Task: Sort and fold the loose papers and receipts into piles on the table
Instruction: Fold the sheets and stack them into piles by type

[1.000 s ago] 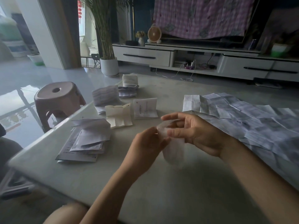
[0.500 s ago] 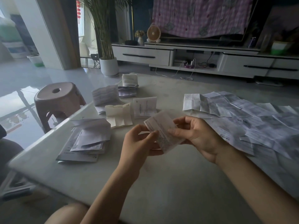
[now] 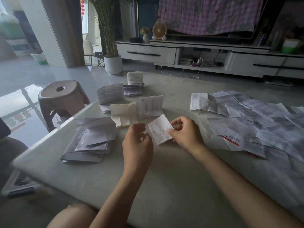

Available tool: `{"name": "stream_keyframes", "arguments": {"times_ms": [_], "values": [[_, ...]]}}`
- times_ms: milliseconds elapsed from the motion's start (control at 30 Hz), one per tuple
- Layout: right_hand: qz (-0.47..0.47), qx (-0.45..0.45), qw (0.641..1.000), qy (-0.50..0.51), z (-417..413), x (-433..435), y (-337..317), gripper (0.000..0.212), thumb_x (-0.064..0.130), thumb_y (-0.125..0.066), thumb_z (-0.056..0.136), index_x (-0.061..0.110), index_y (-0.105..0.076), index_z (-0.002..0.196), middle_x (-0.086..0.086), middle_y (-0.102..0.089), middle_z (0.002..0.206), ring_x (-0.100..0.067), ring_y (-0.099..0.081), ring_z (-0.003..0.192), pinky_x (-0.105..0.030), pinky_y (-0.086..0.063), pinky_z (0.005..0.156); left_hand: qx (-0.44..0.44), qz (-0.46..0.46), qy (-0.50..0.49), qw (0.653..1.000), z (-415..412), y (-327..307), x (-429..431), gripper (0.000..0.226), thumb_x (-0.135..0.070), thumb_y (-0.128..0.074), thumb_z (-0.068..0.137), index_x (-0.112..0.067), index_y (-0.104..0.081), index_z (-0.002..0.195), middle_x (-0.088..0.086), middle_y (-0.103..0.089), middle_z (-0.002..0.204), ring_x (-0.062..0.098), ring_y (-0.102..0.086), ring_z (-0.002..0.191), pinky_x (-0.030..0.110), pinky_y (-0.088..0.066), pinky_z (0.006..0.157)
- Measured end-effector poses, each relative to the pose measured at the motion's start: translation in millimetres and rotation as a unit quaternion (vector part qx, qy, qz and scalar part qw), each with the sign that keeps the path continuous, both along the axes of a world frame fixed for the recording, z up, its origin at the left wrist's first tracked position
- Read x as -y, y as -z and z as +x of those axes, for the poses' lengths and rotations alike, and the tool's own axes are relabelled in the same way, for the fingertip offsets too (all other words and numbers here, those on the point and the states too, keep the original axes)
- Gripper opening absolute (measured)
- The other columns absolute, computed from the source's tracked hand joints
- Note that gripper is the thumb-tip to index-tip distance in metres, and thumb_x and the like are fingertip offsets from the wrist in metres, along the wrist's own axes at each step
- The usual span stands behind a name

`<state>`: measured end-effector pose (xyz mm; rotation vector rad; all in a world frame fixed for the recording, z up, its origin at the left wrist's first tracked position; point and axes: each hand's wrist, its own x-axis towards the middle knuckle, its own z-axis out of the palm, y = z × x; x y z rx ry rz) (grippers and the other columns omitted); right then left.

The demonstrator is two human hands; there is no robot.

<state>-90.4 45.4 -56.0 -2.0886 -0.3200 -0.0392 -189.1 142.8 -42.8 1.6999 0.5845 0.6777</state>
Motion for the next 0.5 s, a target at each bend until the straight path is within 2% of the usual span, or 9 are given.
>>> {"name": "stream_keyframes", "arguments": {"times_ms": [67,167,300,367,433,500], "values": [[-0.068,0.044,0.997,-0.001,-2.0,-11.6,0.3,0.012,0.016,-0.064,0.081,0.011,-0.060,0.091,-0.004,-0.062,0.086,-0.024,-0.061,0.085,-0.031,-0.049,0.075,-0.007,0.044,0.000,0.999,0.3,1.3,1.6,0.030,0.001,-0.049,0.084,-0.011,-0.062,0.108,-0.001,-0.062,0.103,0.013,-0.057,0.096,0.015,-0.037,0.078],[-0.189,0.105,0.976,-0.030,-6.4,-19.8,-0.9,0.026,0.033,-0.056,0.088,0.011,-0.059,0.101,-0.007,-0.055,0.110,-0.023,-0.050,0.105,-0.029,-0.040,0.083,-0.009,0.104,0.006,0.995,-1.6,5.4,3.6,0.029,0.002,-0.051,0.084,-0.010,-0.063,0.107,-0.002,-0.062,0.102,0.015,-0.057,0.101,0.017,-0.038,0.081],[-0.160,0.109,0.981,-0.001,9.1,0.7,-10.6,0.024,0.029,-0.054,0.090,0.009,-0.063,0.101,-0.011,-0.053,0.116,-0.025,-0.045,0.113,-0.030,-0.038,0.092,-0.001,0.196,0.023,0.980,5.8,1.0,11.5,0.026,-0.001,-0.054,0.084,-0.011,-0.063,0.107,0.004,-0.063,0.109,0.020,-0.056,0.103,0.021,-0.037,0.081],[-0.221,0.139,0.965,0.028,27.1,22.7,-14.1,0.027,0.023,-0.050,0.091,0.007,-0.062,0.109,-0.014,-0.050,0.125,-0.028,-0.043,0.118,-0.033,-0.035,0.098,0.006,0.252,0.060,0.966,16.2,-5.7,21.9,0.026,-0.005,-0.054,0.085,-0.011,-0.062,0.109,0.006,-0.061,0.113,0.022,-0.052,0.107,0.020,-0.033,0.084],[-0.333,0.155,0.929,0.040,45.7,46.1,-17.0,0.035,0.024,-0.043,0.094,0.010,-0.056,0.122,-0.013,-0.037,0.142,-0.029,-0.031,0.130,-0.035,-0.024,0.106,0.015,0.301,0.105,0.948,25.1,-10.0,35.8,0.027,-0.008,-0.053,0.088,-0.012,-0.060,0.114,0.004,-0.058,0.120,0.018,-0.046,0.115,0.014,-0.028,0.087],[-0.403,0.133,0.905,0.020,62.3,60.2,-18.4,0.041,0.029,-0.037,0.097,0.017,-0.048,0.134,-0.008,-0.014,0.156,-0.027,-0.010,0.142,-0.037,-0.009,0.114,0.030,0.327,0.141,0.934,27.9,-7.8,45.7,0.028,-0.010,-0.051,0.091,-0.014,-0.058,0.117,0.000,-0.055,0.123,0.013,-0.043,0.117,0.009,-0.025,0.087]]}}
